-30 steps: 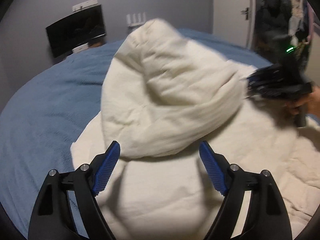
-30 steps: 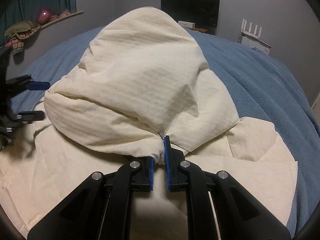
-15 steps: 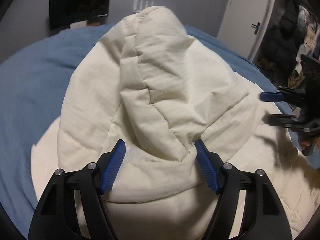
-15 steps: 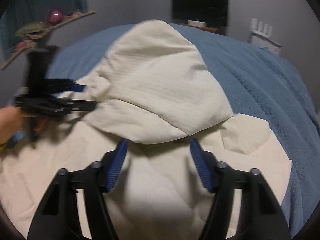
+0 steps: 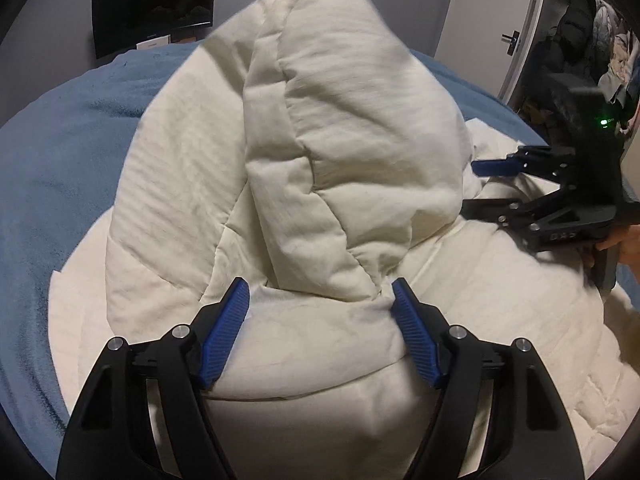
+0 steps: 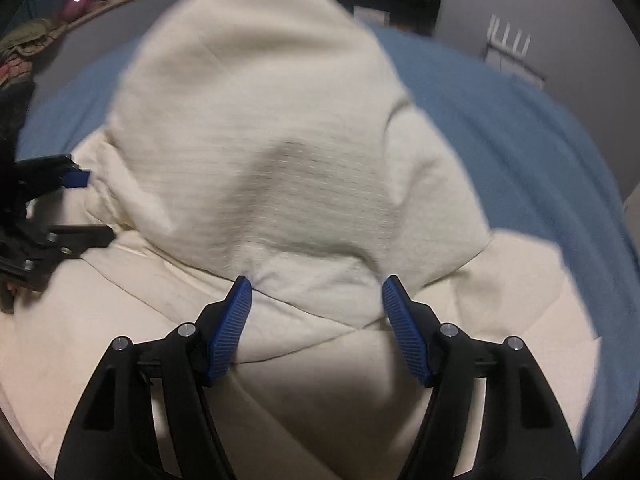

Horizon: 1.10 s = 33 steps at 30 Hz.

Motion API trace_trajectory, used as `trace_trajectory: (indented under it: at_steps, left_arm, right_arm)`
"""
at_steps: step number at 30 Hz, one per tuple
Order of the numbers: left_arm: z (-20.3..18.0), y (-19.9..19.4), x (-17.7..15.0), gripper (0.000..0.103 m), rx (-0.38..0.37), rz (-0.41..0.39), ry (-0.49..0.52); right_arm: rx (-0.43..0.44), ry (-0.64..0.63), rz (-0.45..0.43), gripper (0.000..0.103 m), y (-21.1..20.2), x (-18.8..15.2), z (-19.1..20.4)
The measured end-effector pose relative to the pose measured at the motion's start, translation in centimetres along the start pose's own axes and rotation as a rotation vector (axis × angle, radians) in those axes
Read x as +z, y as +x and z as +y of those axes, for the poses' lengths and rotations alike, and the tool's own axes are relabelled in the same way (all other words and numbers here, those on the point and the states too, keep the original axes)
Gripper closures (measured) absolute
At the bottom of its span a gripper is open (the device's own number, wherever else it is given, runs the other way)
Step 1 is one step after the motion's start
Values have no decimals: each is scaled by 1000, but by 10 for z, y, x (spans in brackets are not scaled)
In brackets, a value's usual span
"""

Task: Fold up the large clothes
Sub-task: 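Open both tools to release the hood and lift them away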

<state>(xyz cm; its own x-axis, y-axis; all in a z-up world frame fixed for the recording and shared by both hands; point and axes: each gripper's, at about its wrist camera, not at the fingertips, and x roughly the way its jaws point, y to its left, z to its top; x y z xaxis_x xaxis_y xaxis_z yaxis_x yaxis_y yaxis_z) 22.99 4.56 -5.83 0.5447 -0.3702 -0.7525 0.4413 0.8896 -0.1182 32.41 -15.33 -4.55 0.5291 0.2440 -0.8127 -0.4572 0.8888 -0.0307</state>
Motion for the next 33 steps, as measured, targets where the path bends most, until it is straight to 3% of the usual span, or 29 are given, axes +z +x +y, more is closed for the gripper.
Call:
trace_trajectory:
  at_steps: [8,11,15,16,20,26,33]
  left_arm:
    - [-3,5,-2,32,30,-1,17]
    - [-8,-2,0,31,45,-17,5]
    - [-6,-23,-4,11,52,-80,-42]
    - [-6,-29,-5,11,56,-92,-46]
    - [-3,-31,-8,11,54,-81,-74]
    - [-17,-24,-4,11,134,-20,-1]
    - [-28,-87,4,8,144,-37,-4]
  right_arm:
    - [-44,-15,-29,38,0,-2,4]
    - [-52,18,-44,33,-11,-4,4]
    - [-28,90,-87,33,-43,-14,6]
    - [-24,88,-101,33,-51,-16,10]
    - [13,91,-116,32,-67,-26,27]
    - [11,148,-129,32,-102,-31,35]
    - [-53,192,-123,24,-170,-58,14]
